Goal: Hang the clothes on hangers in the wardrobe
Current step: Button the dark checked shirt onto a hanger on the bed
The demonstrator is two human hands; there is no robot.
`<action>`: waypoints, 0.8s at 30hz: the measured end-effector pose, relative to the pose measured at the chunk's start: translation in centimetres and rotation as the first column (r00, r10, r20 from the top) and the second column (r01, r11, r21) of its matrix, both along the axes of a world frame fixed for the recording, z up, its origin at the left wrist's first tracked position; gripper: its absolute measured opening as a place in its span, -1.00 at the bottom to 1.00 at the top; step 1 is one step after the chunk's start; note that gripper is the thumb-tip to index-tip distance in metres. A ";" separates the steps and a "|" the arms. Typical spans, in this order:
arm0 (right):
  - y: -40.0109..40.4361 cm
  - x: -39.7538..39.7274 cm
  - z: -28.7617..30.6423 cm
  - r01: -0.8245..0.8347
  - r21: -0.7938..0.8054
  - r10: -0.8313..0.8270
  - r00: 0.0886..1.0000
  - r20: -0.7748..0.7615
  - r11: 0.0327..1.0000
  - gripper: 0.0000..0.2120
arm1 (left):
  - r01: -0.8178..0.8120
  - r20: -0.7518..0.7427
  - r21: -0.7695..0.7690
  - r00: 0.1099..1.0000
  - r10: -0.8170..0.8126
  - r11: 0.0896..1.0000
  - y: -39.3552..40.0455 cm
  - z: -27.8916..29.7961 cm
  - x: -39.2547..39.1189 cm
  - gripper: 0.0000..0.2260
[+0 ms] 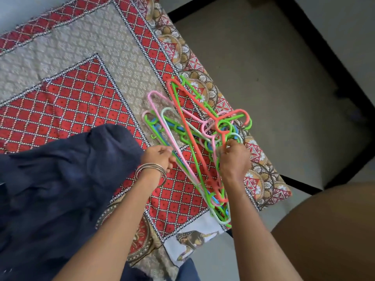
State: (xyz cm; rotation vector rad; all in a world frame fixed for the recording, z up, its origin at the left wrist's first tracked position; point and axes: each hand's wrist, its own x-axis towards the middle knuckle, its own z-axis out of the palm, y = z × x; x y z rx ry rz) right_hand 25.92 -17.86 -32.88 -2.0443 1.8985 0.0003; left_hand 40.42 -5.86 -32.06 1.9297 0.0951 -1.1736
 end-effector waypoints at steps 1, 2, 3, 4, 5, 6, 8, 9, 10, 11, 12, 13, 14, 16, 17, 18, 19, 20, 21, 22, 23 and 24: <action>-0.1 -0.3 0.4 -0.046 -0.045 0.045 0.998 -0.034 0.998 -0.83 | -0.039 0.020 0.003 0.999 0.039 0.999 0.0 -0.1 0.1 -0.82; -0.4 -0.6 0.5 -0.045 -0.093 0.041 0.998 -0.041 0.995 -0.82 | -0.054 0.059 0.010 0.997 0.053 0.998 0.0 -0.1 0.4 -0.81; -0.9 -1.1 1.1 -0.006 -0.134 0.004 1.000 -0.017 0.991 -0.82 | -0.079 0.105 0.009 0.991 0.078 0.997 -0.2 -0.3 0.5 -0.82; -1.2 -1.3 1.5 0.046 -0.147 -0.042 0.999 0.035 0.988 -0.83 | -0.095 0.159 0.019 0.983 0.091 0.995 0.2 -0.1 1.0 -0.82; -1.3 -1.4 2.1 0.111 -0.114 -0.097 0.988 0.117 0.987 -0.85 | -0.095 0.212 0.019 0.973 0.088 0.995 0.6 -0.2 1.6 -0.82; -1.6 -1.9 2.9 0.151 -0.059 -0.136 0.968 0.209 0.987 -0.89 | -0.085 0.243 0.010 0.967 0.079 0.996 0.9 0.0 1.7 -0.82; -0.7 -0.5 4.3 0.095 0.068 -0.115 0.910 0.399 0.993 -0.95 | -0.051 0.307 -0.010 0.950 0.051 0.999 2.4 1.0 3.1 -0.82; -0.4 0.1 5.2 0.047 0.096 -0.086 0.883 0.462 0.994 -0.94 | -0.024 0.306 -0.038 0.952 0.034 0.999 2.5 1.5 3.1 -0.84; 0.6 1.5 5.9 -0.013 0.108 -0.047 0.844 0.534 0.994 -0.93 | -0.021 0.274 -0.085 0.961 0.043 0.996 3.3 2.6 3.6 -0.88; 1.8 2.9 6.7 -0.057 0.115 -0.023 0.803 0.595 0.992 -0.91 | -0.008 0.222 -0.144 0.974 0.040 0.990 3.9 3.8 4.0 -0.91; 2.5 3.9 7.4 -0.084 0.114 -0.010 0.765 0.644 0.990 -0.90 | 0.030 0.172 -0.202 0.985 0.005 0.979 3.8 4.8 4.0 -0.79; 3.8 5.4 8.0 -0.126 0.107 0.022 0.740 0.672 0.986 -0.89 | 0.053 0.117 -0.281 0.993 -0.021 0.958 4.4 5.9 4.5 -0.65; 5.1 6.7 8.3 -0.173 0.112 0.051 0.730 0.682 0.979 -0.86 | 0.084 0.087 -0.352 0.995 -0.057 0.932 4.6 6.8 4.9 -0.57; 8.8 9.7 8.6 -0.302 0.110 0.151 0.719 0.678 0.947 -0.82 | 0.096 0.074 -0.421 0.995 -0.071 0.902 6.6 8.1 6.6 -0.47; 9.5 10.0 8.5 -0.364 0.101 0.206 0.709 0.674 0.926 -0.82 | 0.099 0.079 -0.399 0.994 -0.074 0.911 6.1 8.5 6.7 -0.45; 11.9 11.3 8.5 -0.473 0.068 0.311 0.674 0.670 0.878 -0.81 | 0.094 0.145 -0.350 0.988 -0.046 0.932 8.0 8.8 7.9 -0.50; 14.2 12.2 8.5 -0.575 0.026 0.421 0.628 0.655 0.818 -0.78 | 0.097 0.257 -0.291 0.966 -0.020 0.952 9.7 8.9 8.8 -0.62; 16.7 13.3 8.7 -0.671 -0.005 0.514 0.564 0.646 0.741 -0.74 | 0.060 0.351 -0.237 0.936 0.028 0.970 12.1 8.6 10.0 -0.72; 18.5 14.1 9.0 -0.760 -0.034 0.602 0.487 0.633 0.649 -0.70 | -0.004 0.392 -0.206 0.916 0.086 0.979 14.3 8.5 10.9 -0.77; 18.6 13.9 8.9 -0.823 -0.066 0.668 0.409 0.622 0.565 -0.70 | -0.077 0.375 -0.214 0.914 0.154 0.974 14.7 8.2 11.0 -0.82; 21.1 15.2 9.0 -0.880 -0.139 0.733 0.281 0.620 0.455 -0.73 | -0.187 0.337 -0.215 0.907 0.252 0.959 18.5 8.3 12.2 -0.86; 22.8 16.5 8.8 -0.883 -0.217 0.765 0.210 0.609 0.416 -0.77 | -0.245 0.322 -0.212 0.896 0.304 0.946 21.7 8.5 13.2 -0.85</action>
